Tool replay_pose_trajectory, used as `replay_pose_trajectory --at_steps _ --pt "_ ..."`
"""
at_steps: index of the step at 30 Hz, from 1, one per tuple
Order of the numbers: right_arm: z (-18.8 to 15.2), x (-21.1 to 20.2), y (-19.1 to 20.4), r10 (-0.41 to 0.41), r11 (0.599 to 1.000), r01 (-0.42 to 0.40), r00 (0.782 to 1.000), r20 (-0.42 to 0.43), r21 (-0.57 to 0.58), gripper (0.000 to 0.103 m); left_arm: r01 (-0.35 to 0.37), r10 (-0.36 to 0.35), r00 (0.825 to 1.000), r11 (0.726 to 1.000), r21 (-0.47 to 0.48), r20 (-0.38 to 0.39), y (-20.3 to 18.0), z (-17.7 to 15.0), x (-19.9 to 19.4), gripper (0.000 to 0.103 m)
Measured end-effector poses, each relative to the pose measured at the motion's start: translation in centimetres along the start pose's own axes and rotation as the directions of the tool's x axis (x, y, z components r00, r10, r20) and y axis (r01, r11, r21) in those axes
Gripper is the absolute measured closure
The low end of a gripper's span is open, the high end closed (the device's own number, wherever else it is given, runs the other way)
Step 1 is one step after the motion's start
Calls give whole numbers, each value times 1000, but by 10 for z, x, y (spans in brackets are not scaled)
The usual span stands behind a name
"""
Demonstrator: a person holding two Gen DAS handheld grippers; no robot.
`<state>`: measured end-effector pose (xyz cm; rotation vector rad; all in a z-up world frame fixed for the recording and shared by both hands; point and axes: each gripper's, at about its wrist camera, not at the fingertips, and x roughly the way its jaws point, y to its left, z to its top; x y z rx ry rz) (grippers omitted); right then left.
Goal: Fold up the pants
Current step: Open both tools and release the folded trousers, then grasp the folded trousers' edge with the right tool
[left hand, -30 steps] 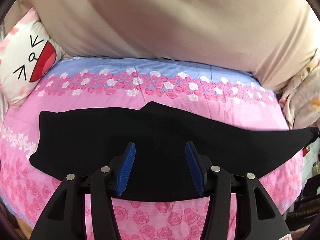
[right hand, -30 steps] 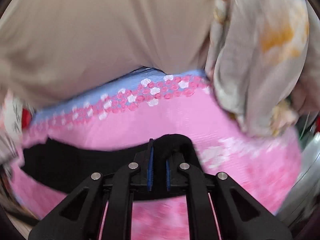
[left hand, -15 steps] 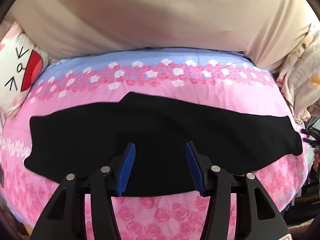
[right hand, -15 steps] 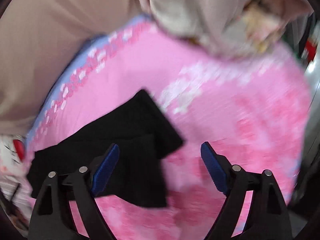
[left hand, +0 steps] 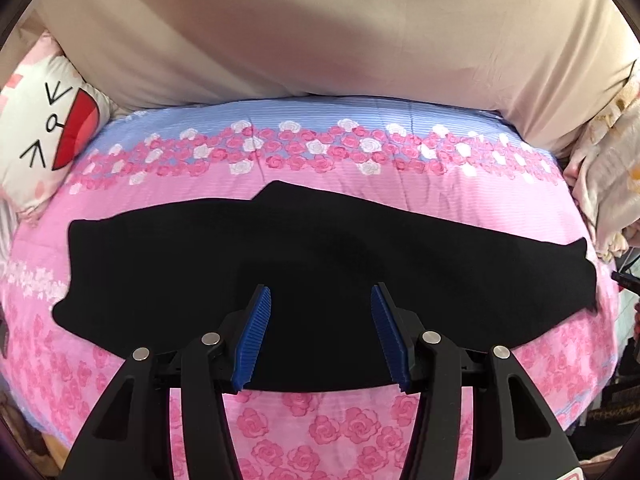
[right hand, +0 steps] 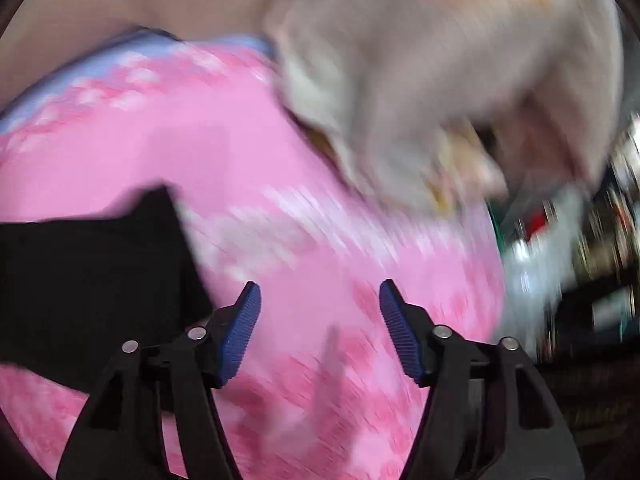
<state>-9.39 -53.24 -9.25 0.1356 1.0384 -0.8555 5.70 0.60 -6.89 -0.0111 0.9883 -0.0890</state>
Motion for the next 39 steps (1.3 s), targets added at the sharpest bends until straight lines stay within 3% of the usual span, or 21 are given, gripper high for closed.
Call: replay_pose_trajectory --at_steps 2,4,8,9,10,11,13,15,18,19,21,23,25,27,28,29,31,34,36,37,39 --pt "1 -12 -4 205 969 -207 978 32 134 30 -17 17 1000 1000 1 -2 1 -2 1 44" --pt "6 -13 3 302 939 -304 953 37 163 22 -14 14 1000 1000 -3 -18 0 -2 6 44" --pt "3 13 39 302 949 -297 953 -33 106 24 8 -7 1000 1000 20 -18 -10 0 11 44" --pt "4 25 54 284 958 -279 957 -63 68 35 15 -14 1000 999 29 -17 -13 1 12 44" --pt "2 30 59 282 959 -279 956 -85 43 76 23 -22 1000 999 39 -15 -17 2 13 44" --pt "1 28 69 267 963 -268 959 -96 5 92 26 -25 1000 999 48 -18 -20 4 14 44" --pt "8 -18 83 310 945 -305 950 32 -117 95 20 -19 1000 998 61 -9 -24 5 13 44" --pt "18 -83 79 333 938 -296 916 224 -181 100 2 -2 1000 998 62 11 -23 5 8 44" --pt "28 -139 63 217 968 -136 873 437 -209 102 -14 13 1000 999 36 11 -17 3 9 44" --pt "31 -128 61 168 971 -74 891 421 -229 96 -16 16 1000 1000 17 4 -14 2 11 44" --pt "28 -65 53 52 971 9 967 249 -239 85 -6 6 1000 1000 -8 -10 -12 1 16 44" --pt "18 -10 37 50 987 -49 999 2 -153 82 -3 3 1000 1000 -10 -20 -13 2 19 44" --pt "11 -8 34 191 979 -194 980 -56 -57 82 -15 15 1000 1000 9 -10 -17 3 15 44" --pt "7 -23 49 304 950 -303 953 7 -73 64 -16 16 1000 1000 21 -5 -19 1 13 44" --pt "7 -24 55 300 951 -297 954 26 -83 29 -14 15 1000 1000 26 -16 -21 -1 16 44" --pt "10 -25 62 277 957 -270 960 51 -105 12 -9 10 1000 1000 28 -28 -22 -1 19 44" --pt "19 -16 75 261 955 -250 964 54 -162 15 -7 8 999 999 34 -41 -26 -2 22 44" --pt "32 32 74 271 949 -279 960 -71 -147 42 5 -3 1000 998 57 -29 -33 0 21 44" --pt "31 49 82 284 937 -308 946 -157 -161 86 8 -6 1000 998 64 -27 -37 1 21 44" --pt "31 36 89 289 926 -310 949 -125 -215 95 5 -4 1000 998 63 -27 -37 2 21 44" --pt "32 -15 95 342 897 -321 939 17 -303 96 -2 3 1000 999 52 -15 -36 3 17 44"
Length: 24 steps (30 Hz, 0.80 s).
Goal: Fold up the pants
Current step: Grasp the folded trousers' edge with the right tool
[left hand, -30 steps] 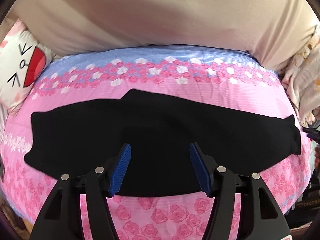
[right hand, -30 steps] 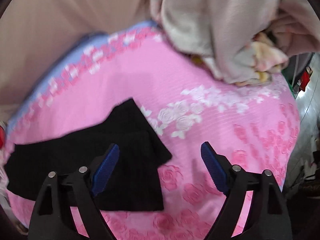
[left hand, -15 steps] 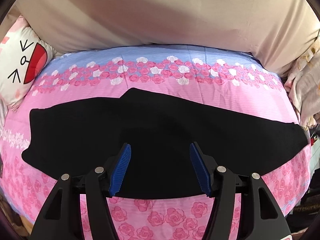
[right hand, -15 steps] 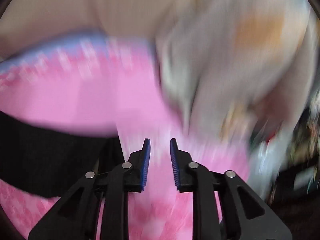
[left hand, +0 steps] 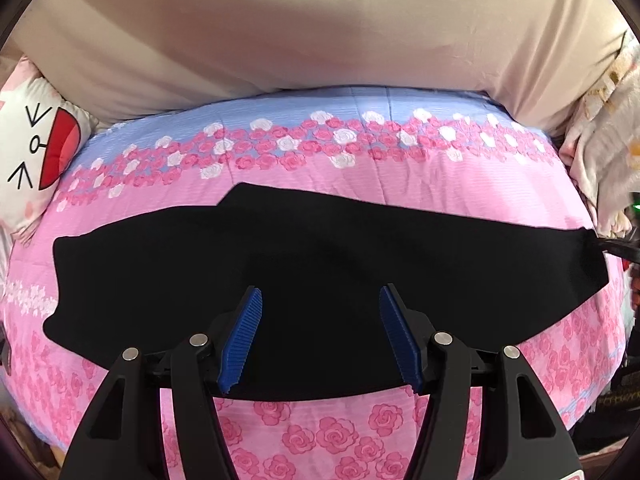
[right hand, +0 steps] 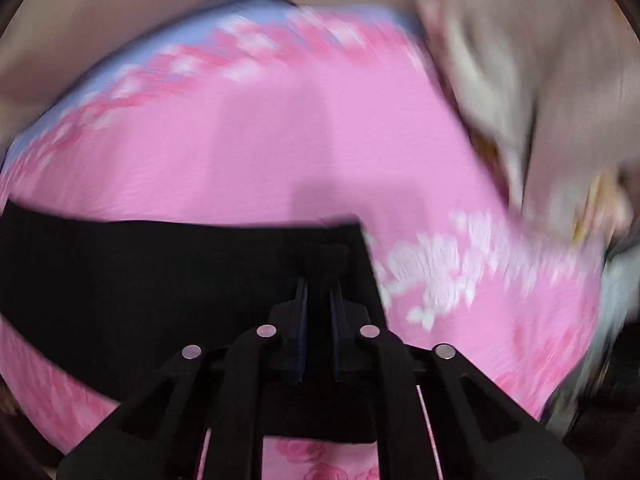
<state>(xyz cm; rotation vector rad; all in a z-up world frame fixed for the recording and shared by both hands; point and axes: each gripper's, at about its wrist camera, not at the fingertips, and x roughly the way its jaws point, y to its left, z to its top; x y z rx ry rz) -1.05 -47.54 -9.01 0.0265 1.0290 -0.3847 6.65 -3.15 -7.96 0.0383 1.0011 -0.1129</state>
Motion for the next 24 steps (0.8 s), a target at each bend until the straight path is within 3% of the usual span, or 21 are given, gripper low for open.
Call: replay_pose_trajectory --at_steps 2,4,5,7,8,9,11,13,15,17,18,20,21,23,24 --pt "11 -48 4 -20 1000 22 989 146 -6 96 -8 8 1000 1000 -19 12 4 -2 -4 44" --pt "15 -66 -8 -58 998 55 974 221 18 96 -23 23 1000 999 -32 7 8 -5 -2 44" --pt "13 -55 -16 -97 995 96 976 195 10 93 -24 25 1000 999 -40 2 9 -7 -1 44" --pt "-4 6 -38 -174 985 174 985 -16 14 84 -19 18 1000 998 -57 -15 10 -10 5 44" --pt "-18 32 -49 -225 973 229 966 -126 21 84 -16 15 1000 998 -59 -22 9 -11 6 44" --pt "-33 42 -59 -259 960 273 950 -175 58 84 -20 19 1000 998 -55 -25 8 -12 6 44" --pt "-43 22 -58 -237 956 249 967 -94 154 83 -32 31 999 999 -44 -15 8 -14 1 44" --pt "-46 -9 -40 -128 967 119 992 23 225 82 -43 43 999 998 -37 -9 10 -19 -3 39" --pt "-44 -24 -6 1 980 -19 996 91 200 82 -43 42 999 998 -43 -28 12 -24 1 39" --pt "-44 -12 26 116 985 -125 990 79 121 85 -37 35 998 998 -52 -51 13 -24 7 39" --pt "-44 4 35 123 986 -127 992 35 106 85 -26 23 998 998 -56 -56 14 -24 8 39" --pt "-50 42 17 39 988 -31 998 -53 151 85 -21 18 998 998 -52 -52 15 -21 9 39" --pt "-48 38 -1 44 969 -40 999 -14 244 85 -25 23 999 999 -42 -47 16 -21 8 39" --pt "-38 24 -23 -109 922 121 993 -55 369 80 -41 40 998 999 -32 -38 20 -22 6 39" --pt "-29 5 -15 -81 931 67 996 25 358 80 -46 45 999 998 -31 -30 23 -23 5 39"
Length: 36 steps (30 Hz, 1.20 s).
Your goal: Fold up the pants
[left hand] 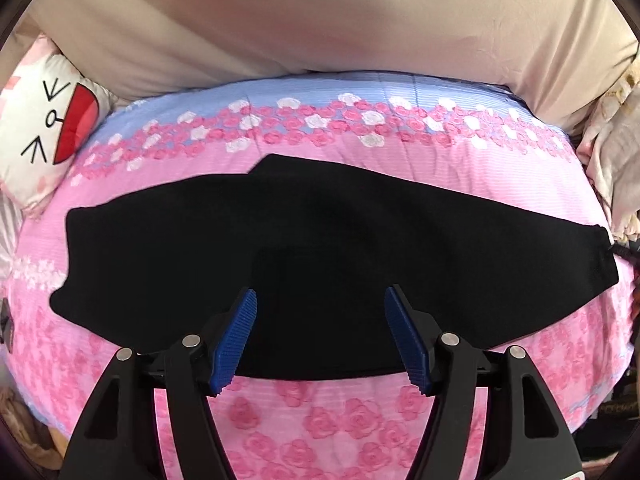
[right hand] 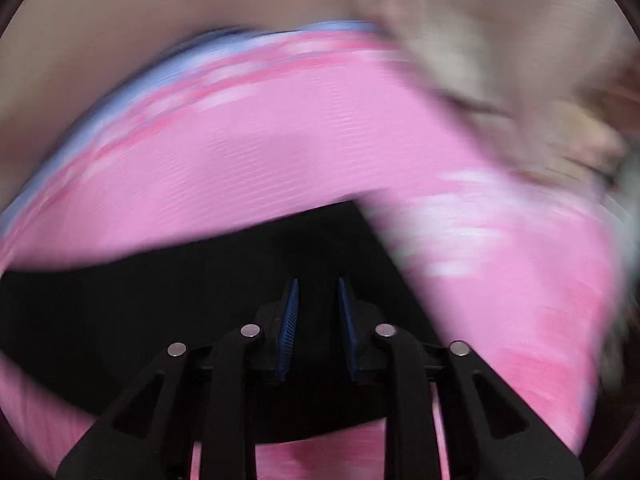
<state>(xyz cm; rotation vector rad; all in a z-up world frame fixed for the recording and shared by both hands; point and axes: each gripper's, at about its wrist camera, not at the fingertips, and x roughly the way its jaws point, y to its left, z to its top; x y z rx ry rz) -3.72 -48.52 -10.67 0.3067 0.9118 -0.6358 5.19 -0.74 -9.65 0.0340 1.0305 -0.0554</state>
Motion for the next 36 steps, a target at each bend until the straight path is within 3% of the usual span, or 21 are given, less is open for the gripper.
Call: replay_pose_trajectory --at_steps 1,3,7,9,10,13,15,17,18,19,20,23,24,26,27,28,29,31,32,35,36 --pt "4 -17 22 75 995 -73 996 39 -63 80 -15 15 1000 1000 0 4 4 -3 0 36" --pt "1 -32 85 238 950 -234 971 -6 -206 80 -53 53 999 999 -10 -6 13 -9 6 35" --pt "-48 -29 235 427 752 -466 883 -194 -466 78 -132 129 991 988 -83 -36 43 -12 18 34" --pt "-70 9 282 384 708 -478 878 -286 -520 77 -201 195 979 973 -113 -65 66 -14 28 34" --pt "-76 32 293 311 733 -434 899 -309 -524 78 -227 219 973 966 -122 -76 76 -16 31 34" --pt "-51 23 303 329 800 -414 908 -259 -434 75 -329 309 941 932 -152 -141 120 -29 48 34" --pt "-41 -7 334 436 735 -508 862 -260 -449 75 -366 331 924 910 -194 -190 151 -41 59 34" --pt "-50 -28 386 468 641 -553 831 -300 -532 75 -383 335 916 893 -235 -221 175 -52 66 34" --pt "-59 -33 417 493 585 -592 802 -336 -555 75 -391 338 912 886 -247 -233 182 -57 68 32" --pt "-71 -31 446 513 537 -632 770 -379 -559 76 -367 310 923 890 -272 -229 190 -61 68 29" --pt "-78 -23 466 510 519 -647 759 -405 -558 76 -346 290 932 890 -296 -217 197 -64 63 29" --pt "-127 22 540 410 495 -687 724 -555 -531 74 -364 331 930 883 -296 -157 209 -58 40 30" --pt "-146 11 553 426 480 -647 762 -487 -593 70 -357 337 934 882 -307 -119 217 -52 30 30" --pt "-169 -5 580 415 396 -677 735 -536 -621 65 -354 346 934 876 -327 -86 229 -43 22 26" --pt "-178 -15 586 413 367 -670 739 -532 -645 65 -365 360 929 863 -348 -83 242 -38 23 21" --pt "-178 -19 587 428 344 -686 722 -544 -641 65 -370 362 928 858 -356 -91 251 -36 29 19" --pt "-171 -20 581 447 353 -704 705 -550 -616 66 -381 365 924 856 -349 -114 259 -36 40 19" --pt "-134 -22 560 503 443 -700 712 -490 -561 66 -446 393 892 846 -293 -224 277 -42 73 16" --pt "-107 -21 541 513 503 -668 742 -433 -549 66 -413 356 906 859 -301 -227 285 -47 80 16" --pt "-55 -6 513 433 606 -531 845 -314 -592 65 -373 320 925 869 -325 -205 293 -51 73 15" --pt "-49 3 513 410 618 -512 857 -311 -596 65 -375 327 924 874 -309 -198 291 -51 72 15"
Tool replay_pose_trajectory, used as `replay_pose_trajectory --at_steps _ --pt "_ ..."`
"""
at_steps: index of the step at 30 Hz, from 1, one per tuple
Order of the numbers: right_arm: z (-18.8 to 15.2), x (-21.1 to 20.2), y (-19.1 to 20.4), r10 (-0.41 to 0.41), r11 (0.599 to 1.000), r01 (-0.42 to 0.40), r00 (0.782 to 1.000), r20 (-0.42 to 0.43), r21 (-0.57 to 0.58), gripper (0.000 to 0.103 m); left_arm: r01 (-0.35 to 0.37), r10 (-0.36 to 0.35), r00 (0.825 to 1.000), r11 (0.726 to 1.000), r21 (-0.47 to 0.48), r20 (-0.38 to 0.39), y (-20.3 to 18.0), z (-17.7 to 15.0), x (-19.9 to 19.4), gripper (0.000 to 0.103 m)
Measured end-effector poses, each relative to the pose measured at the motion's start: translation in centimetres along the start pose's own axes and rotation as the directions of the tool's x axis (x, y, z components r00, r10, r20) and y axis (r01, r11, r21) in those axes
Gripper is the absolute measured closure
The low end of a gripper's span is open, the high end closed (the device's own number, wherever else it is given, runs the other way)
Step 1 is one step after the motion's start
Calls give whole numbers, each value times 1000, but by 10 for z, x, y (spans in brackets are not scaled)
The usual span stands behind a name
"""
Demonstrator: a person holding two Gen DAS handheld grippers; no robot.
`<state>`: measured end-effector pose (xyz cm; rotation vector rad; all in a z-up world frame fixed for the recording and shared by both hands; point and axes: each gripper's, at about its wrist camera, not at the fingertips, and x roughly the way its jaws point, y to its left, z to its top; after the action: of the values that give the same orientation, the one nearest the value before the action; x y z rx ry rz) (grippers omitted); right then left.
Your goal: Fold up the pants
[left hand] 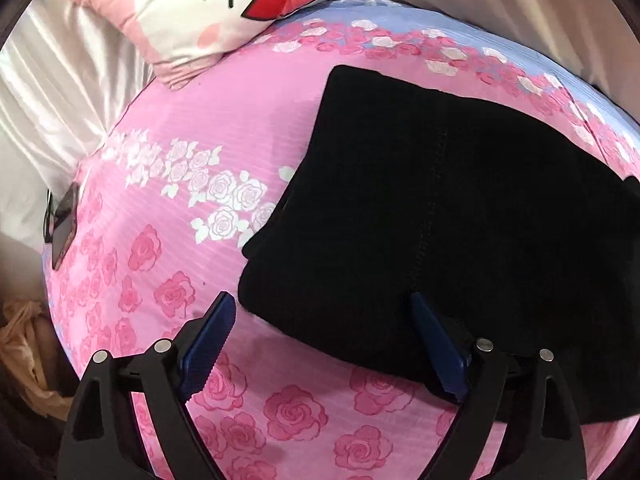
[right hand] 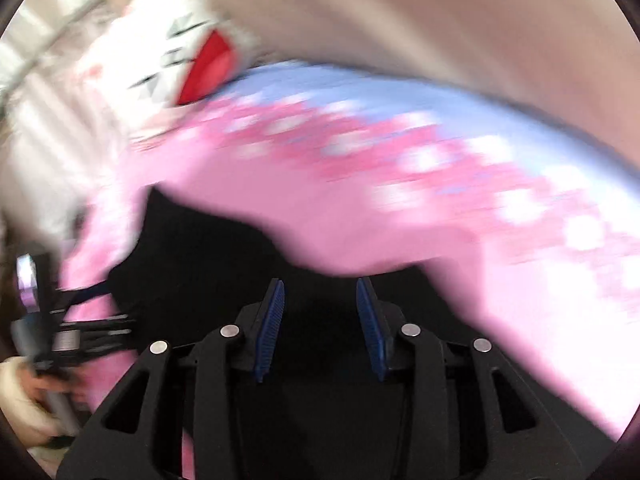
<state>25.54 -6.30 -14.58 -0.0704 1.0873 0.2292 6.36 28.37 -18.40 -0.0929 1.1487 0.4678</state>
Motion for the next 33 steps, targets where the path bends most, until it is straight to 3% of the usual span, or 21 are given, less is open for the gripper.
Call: replay_pose_trajectory --at_steps 4,5,7,8,9,10,11,13,15,17,20,21,22,23,24,26,28,30,32,33 --pt "11 36 -13 -17 999 12 995 -98 -51 65 -19 18 1000 1000 21 20 -5 -3 0 14" --pt "11 46 -12 -1 999 -4 994 -114 -46 74 -19 18 1000 1000 23 22 -5 -4 0 14" --pt "16 62 -14 -85 992 74 991 -106 -98 78 -16 15 1000 1000 27 20 -6 -5 3 14" --pt "19 67 -20 -100 992 93 992 -78 -84 78 -14 14 1000 999 30 21 -5 -6 3 14" --pt "26 68 -33 -179 984 177 982 -69 -29 87 -14 14 1000 999 35 21 -6 -5 4 14" --pt "32 61 -43 -207 978 208 977 -47 22 88 -18 17 1000 999 42 21 -6 -3 6 13" --pt "37 50 -48 -190 979 190 982 -3 72 86 -25 24 999 999 44 22 -6 -2 6 11" --pt "33 4 -49 -36 989 19 993 114 147 85 -17 16 1000 999 40 17 -5 -2 6 11" --pt "14 -11 -28 51 996 -56 996 71 66 85 -2 2 1000 1000 27 9 -2 -2 7 11" --pt "-9 -4 -7 85 996 -85 996 -12 -21 85 -1 1 1000 1000 13 6 -1 -2 8 9" --pt "-29 33 -1 15 998 -18 998 -58 -61 89 -14 14 1000 1000 18 11 -3 -3 7 9" --pt "-24 44 -18 44 999 -44 999 -21 14 90 -24 23 1000 999 29 15 -4 -3 7 9" --pt "-19 43 -37 68 993 -69 998 12 95 100 -34 33 999 998 46 19 -7 -2 6 9" --pt "-13 40 -52 84 980 -84 996 7 180 103 -38 37 999 998 56 20 -7 -2 6 9" --pt "-11 34 -52 82 978 -82 997 12 193 103 -41 40 999 997 66 19 -7 -1 5 9" --pt "-16 8 -39 74 987 -83 995 68 137 96 -36 35 999 997 65 14 -6 0 4 9" --pt "-23 -3 -18 133 989 -136 990 55 65 96 -33 32 999 998 56 16 -6 1 2 9" --pt "-19 16 -2 151 989 -151 988 31 -8 96 -47 46 999 997 56 21 -8 3 -1 9" --pt "-16 44 -3 127 992 -127 991 -48 -2 97 -82 82 997 993 88 8 -13 3 3 8" --pt "-16 43 -4 122 993 -122 992 -29 2 97 -93 92 996 991 100 6 -15 3 4 6"
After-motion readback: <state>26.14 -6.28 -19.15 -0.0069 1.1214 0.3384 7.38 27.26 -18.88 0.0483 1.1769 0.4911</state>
